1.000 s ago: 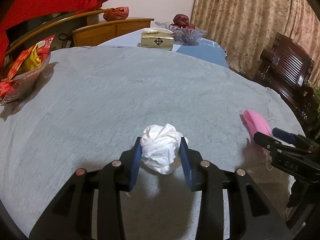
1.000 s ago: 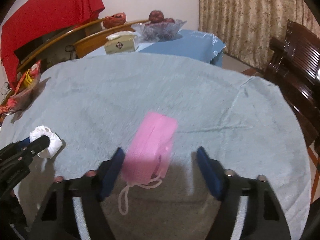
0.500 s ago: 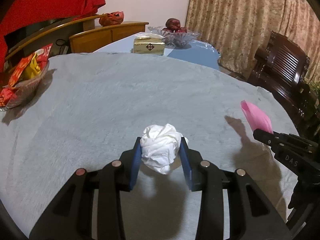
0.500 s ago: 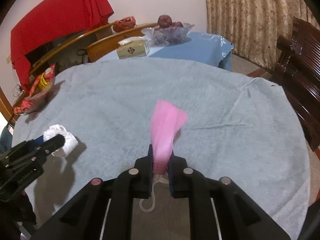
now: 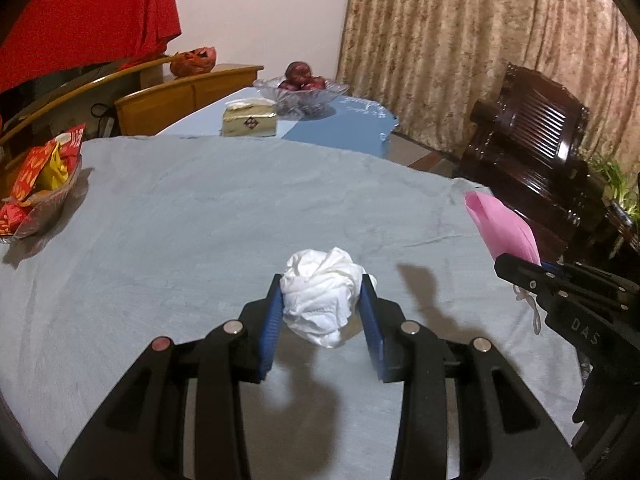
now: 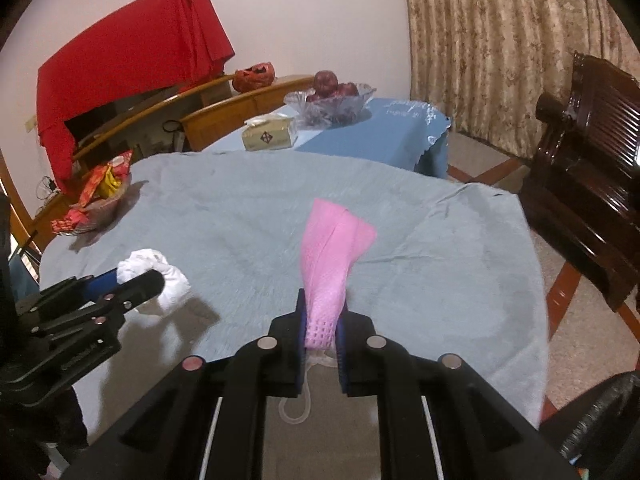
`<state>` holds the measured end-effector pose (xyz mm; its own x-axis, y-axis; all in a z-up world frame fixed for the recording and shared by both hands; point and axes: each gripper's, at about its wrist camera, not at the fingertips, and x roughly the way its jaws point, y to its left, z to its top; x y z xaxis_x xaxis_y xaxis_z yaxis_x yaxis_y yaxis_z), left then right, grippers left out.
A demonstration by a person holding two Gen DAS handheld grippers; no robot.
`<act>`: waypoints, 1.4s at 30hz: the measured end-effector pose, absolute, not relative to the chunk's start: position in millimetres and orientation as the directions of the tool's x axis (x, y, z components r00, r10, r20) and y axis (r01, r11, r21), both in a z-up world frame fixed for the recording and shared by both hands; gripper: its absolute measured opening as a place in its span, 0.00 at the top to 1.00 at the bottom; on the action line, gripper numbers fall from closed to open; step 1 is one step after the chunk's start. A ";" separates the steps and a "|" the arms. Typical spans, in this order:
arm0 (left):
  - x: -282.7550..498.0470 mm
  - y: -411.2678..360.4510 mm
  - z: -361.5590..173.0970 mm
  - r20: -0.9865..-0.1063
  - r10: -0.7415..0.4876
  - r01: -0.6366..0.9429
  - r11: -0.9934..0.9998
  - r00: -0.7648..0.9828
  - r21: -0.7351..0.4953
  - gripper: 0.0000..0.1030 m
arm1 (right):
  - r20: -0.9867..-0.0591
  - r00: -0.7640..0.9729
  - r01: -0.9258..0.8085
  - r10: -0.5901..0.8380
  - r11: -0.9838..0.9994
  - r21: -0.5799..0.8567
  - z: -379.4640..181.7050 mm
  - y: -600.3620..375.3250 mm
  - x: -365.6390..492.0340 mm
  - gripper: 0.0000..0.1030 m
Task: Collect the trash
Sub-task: 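Carry the pink mask and white tissue over the bin and release both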
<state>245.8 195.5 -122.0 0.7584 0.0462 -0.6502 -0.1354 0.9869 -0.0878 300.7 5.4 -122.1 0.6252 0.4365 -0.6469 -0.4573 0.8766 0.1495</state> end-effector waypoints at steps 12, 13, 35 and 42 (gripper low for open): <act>207.4 129.7 -84.1 -0.602 -0.031 -0.041 0.994 0.798 -0.106 0.65 | -0.615 0.662 -0.433 0.429 0.888 0.153 -85.7 -53.4 250.8 0.88; 205.2 124.6 -82.0 -0.599 -0.038 -0.034 0.994 0.800 -0.107 0.65 | -0.613 0.665 -0.428 0.427 0.890 0.155 -83.2 -59.4 247.0 0.88; 163.9 -13.7 -58.7 -0.576 -0.224 0.197 0.974 0.786 -0.110 0.65 | -0.594 0.766 -0.230 0.246 0.968 0.104 -55.2 -199.2 161.8 0.88; 155.6 -60.8 -62.4 -0.576 -0.307 0.293 0.948 0.758 -0.120 0.65 | -0.603 0.782 -0.117 0.157 0.987 0.105 -60.4 -257.4 134.9 0.88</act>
